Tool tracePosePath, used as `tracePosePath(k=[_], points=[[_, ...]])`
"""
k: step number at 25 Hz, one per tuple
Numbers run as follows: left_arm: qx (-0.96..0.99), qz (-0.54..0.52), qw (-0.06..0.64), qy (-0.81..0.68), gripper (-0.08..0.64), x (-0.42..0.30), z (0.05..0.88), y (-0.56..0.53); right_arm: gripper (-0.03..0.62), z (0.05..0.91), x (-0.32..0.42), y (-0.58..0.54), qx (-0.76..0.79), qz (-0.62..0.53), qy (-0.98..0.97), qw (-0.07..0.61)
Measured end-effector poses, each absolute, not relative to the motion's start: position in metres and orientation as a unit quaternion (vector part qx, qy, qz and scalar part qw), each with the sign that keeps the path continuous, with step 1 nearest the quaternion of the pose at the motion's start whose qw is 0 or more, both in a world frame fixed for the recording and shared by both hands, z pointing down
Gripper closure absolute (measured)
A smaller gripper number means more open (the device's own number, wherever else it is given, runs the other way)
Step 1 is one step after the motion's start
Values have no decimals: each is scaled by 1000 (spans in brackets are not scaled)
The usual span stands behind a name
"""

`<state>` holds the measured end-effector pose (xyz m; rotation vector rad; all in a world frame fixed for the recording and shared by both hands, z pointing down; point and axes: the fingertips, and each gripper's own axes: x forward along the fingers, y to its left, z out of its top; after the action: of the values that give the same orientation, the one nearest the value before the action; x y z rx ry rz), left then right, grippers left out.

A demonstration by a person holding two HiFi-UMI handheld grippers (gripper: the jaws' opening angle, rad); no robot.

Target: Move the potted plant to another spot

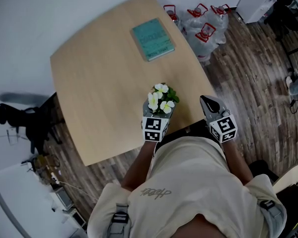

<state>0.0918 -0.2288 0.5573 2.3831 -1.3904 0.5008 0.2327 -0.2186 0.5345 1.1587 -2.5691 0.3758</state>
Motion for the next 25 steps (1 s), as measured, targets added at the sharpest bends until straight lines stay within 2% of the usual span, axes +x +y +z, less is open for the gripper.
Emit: tracePosePath(k=[25], points=[[776,218,208,-553,195,147,619,-319,589,571,301,-309,302,162,-924,169]])
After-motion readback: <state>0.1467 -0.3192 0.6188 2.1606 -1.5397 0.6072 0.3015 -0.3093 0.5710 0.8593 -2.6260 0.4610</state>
